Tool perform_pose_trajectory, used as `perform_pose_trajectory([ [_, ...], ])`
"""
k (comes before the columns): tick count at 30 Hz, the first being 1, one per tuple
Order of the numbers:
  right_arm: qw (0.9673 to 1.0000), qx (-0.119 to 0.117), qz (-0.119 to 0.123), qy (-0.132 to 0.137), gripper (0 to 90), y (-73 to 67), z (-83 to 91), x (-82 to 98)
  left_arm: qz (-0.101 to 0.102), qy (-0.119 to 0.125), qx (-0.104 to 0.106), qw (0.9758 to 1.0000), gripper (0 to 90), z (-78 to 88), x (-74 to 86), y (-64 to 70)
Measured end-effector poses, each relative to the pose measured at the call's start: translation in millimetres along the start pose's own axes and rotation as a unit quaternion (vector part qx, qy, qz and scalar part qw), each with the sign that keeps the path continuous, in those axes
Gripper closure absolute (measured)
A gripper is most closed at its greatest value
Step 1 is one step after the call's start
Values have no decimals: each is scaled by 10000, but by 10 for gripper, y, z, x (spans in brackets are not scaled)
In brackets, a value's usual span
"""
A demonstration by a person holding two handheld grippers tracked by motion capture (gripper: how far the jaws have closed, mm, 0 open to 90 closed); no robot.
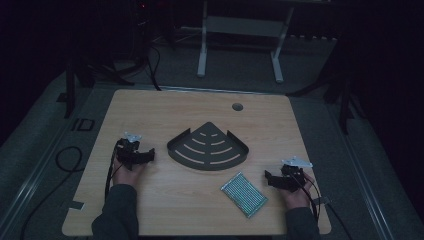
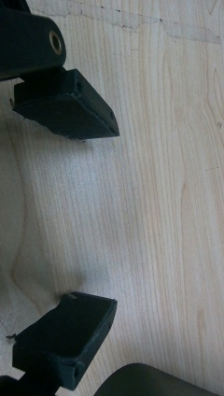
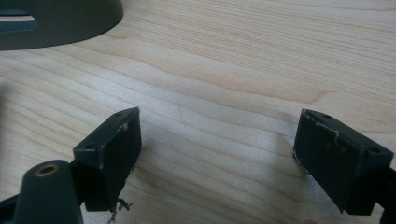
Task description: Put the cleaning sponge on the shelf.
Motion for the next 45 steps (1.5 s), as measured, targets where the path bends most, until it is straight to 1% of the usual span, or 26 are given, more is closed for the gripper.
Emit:
perform_pose_trajectory([
  [6, 10000, -20, 5, 4, 159, -3, 3, 0, -3, -1, -2, 10000, 154, 0, 0, 0],
  [10, 10000, 58, 26, -12, 277, -9, 38, -17, 0, 0, -4, 10000, 154, 0, 0, 0],
  [12, 9998, 39, 168, 37, 331, -47, 91, -56, -1, -3, -4, 10000, 153, 0, 0, 0],
  [14, 9994, -26, 294, 163, 394, -113, 172, -135, 0, -5, -5, 10000, 153, -1, -1, 0],
  [18, 9985, -206, 465, 204, 530, -255, 259, -230, 2, -4, -8, 10000, 152, -3, -2, 1],
  [20, 9977, -302, 575, 182, 623, -350, 292, -253, 3, -3, -8, 10000, 152, -3, -2, 1],
  [23, 9956, -535, 753, 169, 754, -533, 351, -271, 2, -4, -8, 10000, 153, -3, -2, 1],
  [25, 9941, -689, 814, 203, 829, -639, 392, -276, 2, -4, -8, 10000, 153, -3, -2, 1],
  [27, 9930, -784, 853, 228, 887, -715, 428, -275, 2, -4, -8, 10000, 153, -3, -2, 1],
  [30, 9909, -1017, 845, 232, 897, -845, 488, -262, 2, -4, -8, 10000, 153, -3, -2, 1],
  [33, 9877, -1241, 927, 207, 898, -981, 540, -234, 4, -4, -9, 10000, 153, -3, -2, 1],
  [35, 9853, -1353, 1024, 179, 898, -1067, 564, -207, 4, -4, -9, 10000, 153, -3, -2, 1],
  [38, 9828, -1413, 1184, 74, 898, -1169, 562, -145, 3, -4, -9, 10000, 152, -3, -2, 1],
  [41, 9802, -1524, 1266, -31, 898, -1247, 550, -91, 4, -4, -9, 10000, 153, -3, -2, 1],
  [44, 9789, -1544, 1327, -179, 898, -1258, 517, -29, 3, -4, -9, 10000, 153, -3, -2, 1],
  [45, 9789, -1544, 1327, -179, 898, -1258, 517, -29, 3, -4, -9, 10000, 153, -3, -2, 1],
])
Point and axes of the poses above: each handheld gripper's, and its own axes: z roughly backward along the jaws, x roughly out of its underside, y roughly to its right, the point moved 10 cm from there along -z, roughly forward along the jaws, and after that the axes turned 12 degrees about y, right-handed, at the moved point
